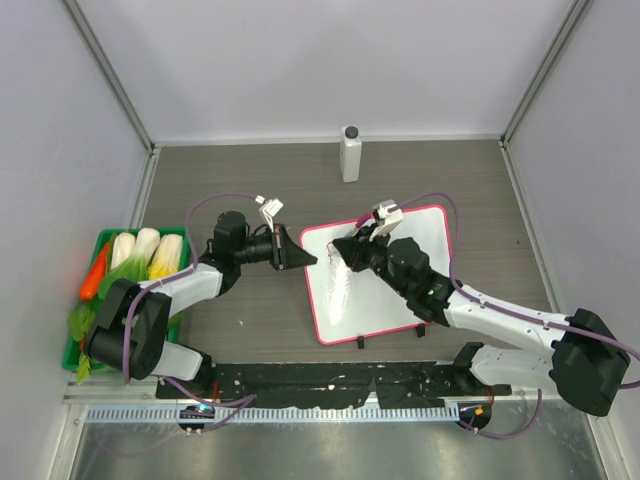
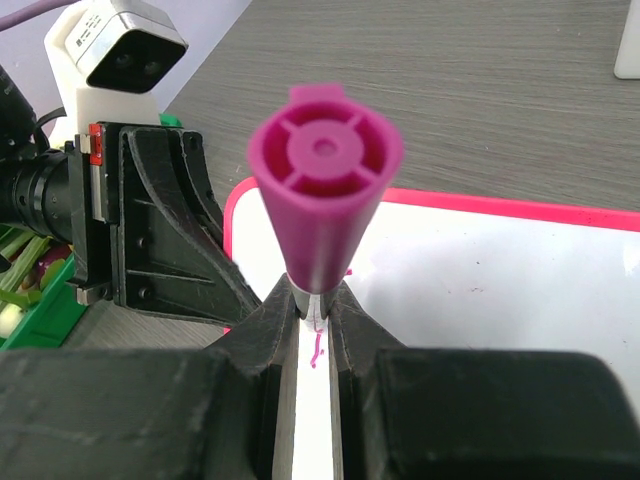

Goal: Write a sentence on the whiteboard
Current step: Write with the whiteboard marker on the whiteboard.

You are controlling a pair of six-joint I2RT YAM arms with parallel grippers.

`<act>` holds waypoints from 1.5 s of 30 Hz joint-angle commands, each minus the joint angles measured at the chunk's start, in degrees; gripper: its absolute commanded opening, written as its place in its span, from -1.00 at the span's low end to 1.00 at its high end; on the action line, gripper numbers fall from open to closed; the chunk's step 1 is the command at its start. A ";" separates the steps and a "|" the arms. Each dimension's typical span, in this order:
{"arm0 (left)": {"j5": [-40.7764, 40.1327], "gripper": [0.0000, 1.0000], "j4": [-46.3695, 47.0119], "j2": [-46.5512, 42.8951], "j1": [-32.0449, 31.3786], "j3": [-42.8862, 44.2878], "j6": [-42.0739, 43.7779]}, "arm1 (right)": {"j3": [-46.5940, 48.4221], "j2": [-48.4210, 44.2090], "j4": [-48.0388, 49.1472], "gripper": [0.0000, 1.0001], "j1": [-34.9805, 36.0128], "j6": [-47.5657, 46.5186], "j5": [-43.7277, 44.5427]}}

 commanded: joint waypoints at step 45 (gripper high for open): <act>-4.80 -1.00 -6.64 0.51 -1.89 0.10 10.84 | -0.32 -4.70 -3.47 -0.98 0.07 -1.12 8.22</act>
